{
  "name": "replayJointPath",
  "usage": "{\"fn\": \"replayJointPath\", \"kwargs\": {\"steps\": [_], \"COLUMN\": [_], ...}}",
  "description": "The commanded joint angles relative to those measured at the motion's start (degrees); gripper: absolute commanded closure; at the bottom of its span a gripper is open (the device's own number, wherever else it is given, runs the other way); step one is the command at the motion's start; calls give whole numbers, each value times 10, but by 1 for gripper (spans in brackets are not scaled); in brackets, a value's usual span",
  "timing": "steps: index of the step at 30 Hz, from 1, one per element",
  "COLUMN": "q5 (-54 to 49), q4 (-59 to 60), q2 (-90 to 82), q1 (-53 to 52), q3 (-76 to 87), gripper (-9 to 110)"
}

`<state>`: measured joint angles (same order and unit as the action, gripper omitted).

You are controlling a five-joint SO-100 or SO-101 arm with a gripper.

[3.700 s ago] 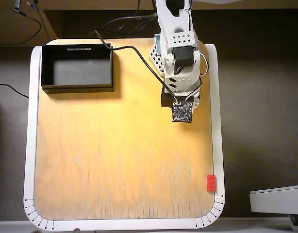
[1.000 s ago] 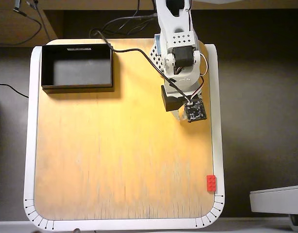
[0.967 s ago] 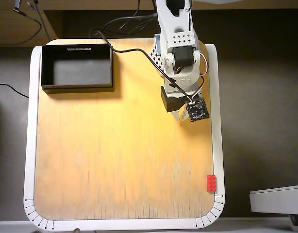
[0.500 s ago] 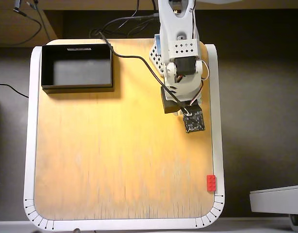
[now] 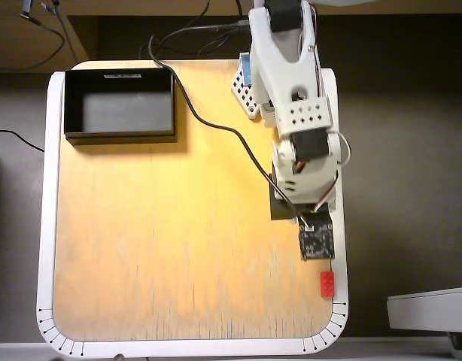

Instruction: Grasp a lego block and put it in the bin.

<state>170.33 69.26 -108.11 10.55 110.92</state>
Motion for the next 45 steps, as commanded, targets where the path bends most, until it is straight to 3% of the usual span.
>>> {"fn": "replayJointPath", "kwargs": {"steps": [1,16,21,34,45], "q5": [-1,-18,-23,-86,-75], "q4": [-18,-30,-89,-105,-165], "q2": [56,216,241,337,381], "q1": [10,39,37,40,50], "q3": [-127,-333,-337,-336,-337], "gripper": [90,81,81,81,79]}}
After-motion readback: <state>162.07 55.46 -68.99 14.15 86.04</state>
